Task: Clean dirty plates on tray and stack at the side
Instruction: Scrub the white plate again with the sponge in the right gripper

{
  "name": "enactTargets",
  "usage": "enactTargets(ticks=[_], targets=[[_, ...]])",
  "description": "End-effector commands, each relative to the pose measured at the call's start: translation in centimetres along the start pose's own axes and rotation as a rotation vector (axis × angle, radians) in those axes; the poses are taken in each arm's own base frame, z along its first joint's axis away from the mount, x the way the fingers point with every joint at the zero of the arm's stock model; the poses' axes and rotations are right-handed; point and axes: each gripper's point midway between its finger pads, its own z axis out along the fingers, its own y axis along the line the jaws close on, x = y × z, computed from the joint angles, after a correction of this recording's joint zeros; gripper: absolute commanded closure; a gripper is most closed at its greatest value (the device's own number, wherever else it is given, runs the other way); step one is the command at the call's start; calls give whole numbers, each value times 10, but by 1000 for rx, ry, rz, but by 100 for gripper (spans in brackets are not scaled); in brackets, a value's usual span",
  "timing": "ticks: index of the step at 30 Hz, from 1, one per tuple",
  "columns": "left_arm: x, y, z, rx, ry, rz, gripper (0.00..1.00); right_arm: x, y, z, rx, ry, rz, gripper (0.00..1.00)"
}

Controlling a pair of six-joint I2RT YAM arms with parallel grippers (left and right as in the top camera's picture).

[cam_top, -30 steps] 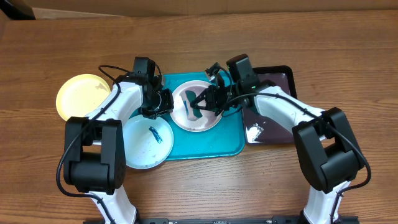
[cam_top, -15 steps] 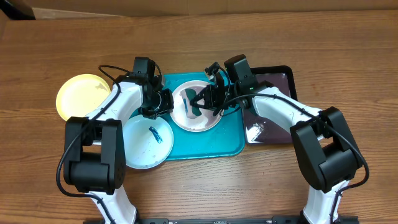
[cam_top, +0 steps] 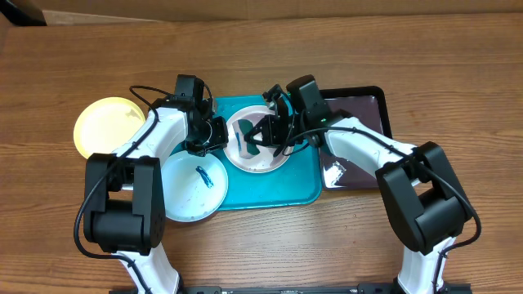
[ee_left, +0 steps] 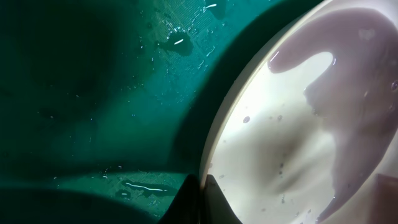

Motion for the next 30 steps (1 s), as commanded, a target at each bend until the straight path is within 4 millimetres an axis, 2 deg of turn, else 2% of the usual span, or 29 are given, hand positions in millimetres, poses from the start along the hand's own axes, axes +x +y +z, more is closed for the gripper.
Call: enactTargets(ticks=[1, 4, 11, 15, 30], targets=[[-2, -9, -4, 28, -8, 8, 96, 5, -15, 12, 20, 12, 42, 96], [-2, -9, -4, 28, -8, 8, 96, 9, -20, 20, -8, 33, 59, 96], [-2, -9, -4, 28, -9, 8, 96, 9, -4, 28, -72, 36, 49, 96], [-2, -9, -4, 28, -8, 8, 96, 5, -10, 28, -40, 14, 97, 96], [-2, -9, -4, 29, -9, 8, 96, 5, -14, 33, 4, -6, 92, 96]])
